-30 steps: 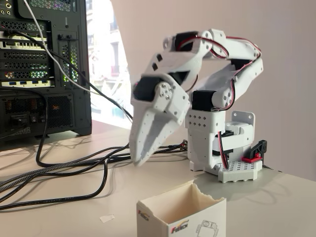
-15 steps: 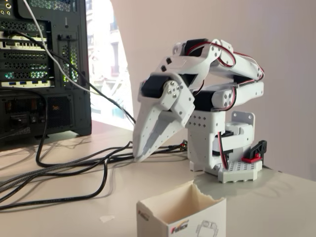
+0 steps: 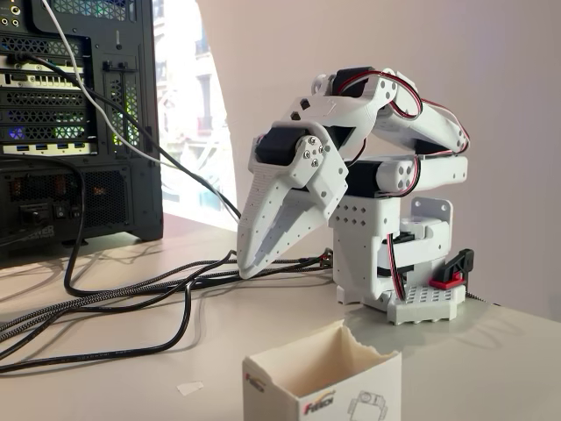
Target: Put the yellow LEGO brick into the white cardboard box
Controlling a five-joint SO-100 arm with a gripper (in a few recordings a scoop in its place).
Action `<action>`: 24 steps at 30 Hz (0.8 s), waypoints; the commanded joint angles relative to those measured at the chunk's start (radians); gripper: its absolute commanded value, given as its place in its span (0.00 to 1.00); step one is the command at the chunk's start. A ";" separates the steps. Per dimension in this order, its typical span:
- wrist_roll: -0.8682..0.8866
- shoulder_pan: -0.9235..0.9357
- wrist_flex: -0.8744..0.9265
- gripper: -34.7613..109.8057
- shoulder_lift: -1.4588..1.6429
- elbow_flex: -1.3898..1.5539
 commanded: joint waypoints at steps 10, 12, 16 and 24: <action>-0.003 0.014 0.006 0.18 0.012 -0.005; -0.011 0.006 0.006 0.18 0.012 -0.005; -0.084 -0.063 0.008 0.18 0.012 -0.003; -0.029 -0.021 0.000 0.18 0.012 -0.002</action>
